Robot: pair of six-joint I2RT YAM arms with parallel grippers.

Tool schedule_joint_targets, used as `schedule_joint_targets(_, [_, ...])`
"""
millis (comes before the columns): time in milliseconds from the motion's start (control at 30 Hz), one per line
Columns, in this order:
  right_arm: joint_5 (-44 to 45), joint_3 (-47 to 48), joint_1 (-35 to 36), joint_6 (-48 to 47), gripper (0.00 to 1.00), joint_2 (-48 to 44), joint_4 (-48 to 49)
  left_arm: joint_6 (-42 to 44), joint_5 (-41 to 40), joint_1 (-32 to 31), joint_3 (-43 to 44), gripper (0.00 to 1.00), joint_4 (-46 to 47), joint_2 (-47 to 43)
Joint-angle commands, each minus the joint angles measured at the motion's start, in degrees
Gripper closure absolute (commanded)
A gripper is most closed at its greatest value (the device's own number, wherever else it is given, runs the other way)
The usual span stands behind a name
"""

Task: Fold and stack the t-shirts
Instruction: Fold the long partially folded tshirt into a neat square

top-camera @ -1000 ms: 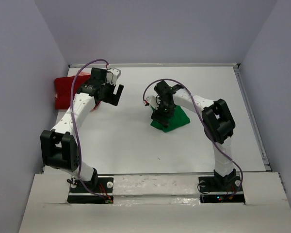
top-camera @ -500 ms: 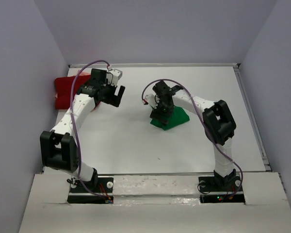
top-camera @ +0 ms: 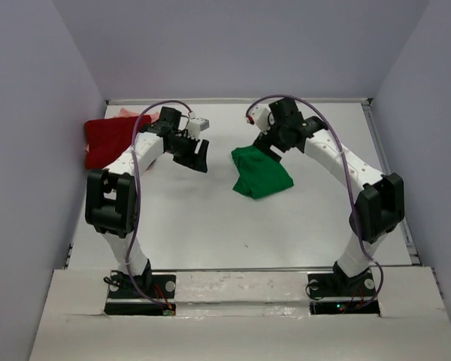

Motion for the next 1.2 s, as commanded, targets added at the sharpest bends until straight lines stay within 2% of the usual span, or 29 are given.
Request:
schedule_joint_targets(0, [-1.4, -7.8, 0.6, -2.0, 0.01, -1.0, 0.2, 0.0, 7.1, -1.1, 2.5, 0.25, -2.9, 1.1])
schedule_joint_targets(67, [-4.9, -10.0, 0.6, -1.9, 0.02, -2.8, -0.5, 0.0, 8.2, -1.1, 2.7, 0.26, -3.3, 2.0])
schedule_joint_targets(167, [-11.6, -9.4, 2.0, -1.1, 0.05, -5.1, -7.2, 0.3, 8.0, -1.1, 3.0, 0.26, -3.5, 3.7])
schedule_joint_targets(333, [-12.7, -10.9, 6.5, -1.5, 0.17, -5.8, -12.4, 0.9, 7.2, -1.1, 4.8, 0.26, -4.5, 5.6])
schedule_joint_targets(400, [-12.6, -11.6, 8.2, -1.2, 0.18, -5.6, -12.7, 1.1, 6.3, -1.1, 5.2, 0.26, -4.4, 5.6])
schedule_joint_targets(567, [-12.0, -15.1, 13.0, -0.6, 0.12, -4.7, -10.1, -0.7, -0.8, -0.9, 3.2, 0.26, -0.6, 2.9])
schedule_joint_targets(700, [-10.3, -14.9, 13.0, 0.9, 0.10, -1.8, -8.6, -1.3, -5.8, -0.7, 1.5, 0.27, 0.9, -0.4])
schedule_joint_targets(733, [-8.4, -16.0, 13.0, 1.3, 0.09, -1.6, -5.4, -1.3, -6.6, -0.8, 1.0, 0.27, 1.2, -0.9])
schedule_joint_targets(933, [-5.8, -10.4, 5.8, 2.7, 0.06, 0.6, -3.2, -0.8, -9.5, -0.7, -3.1, 0.27, 2.8, -6.2])
schedule_joint_targets(1033, [-4.8, -9.5, 5.1, 1.3, 0.06, 1.5, -4.1, -0.8, -10.1, -0.6, -4.0, 0.26, 3.1, -8.0])
schedule_joint_targets(1167, [-11.8, -9.5, 5.1, 0.8, 0.06, 0.2, -9.9, -0.6, -10.9, -0.4, -4.7, 0.27, 3.6, -9.3])
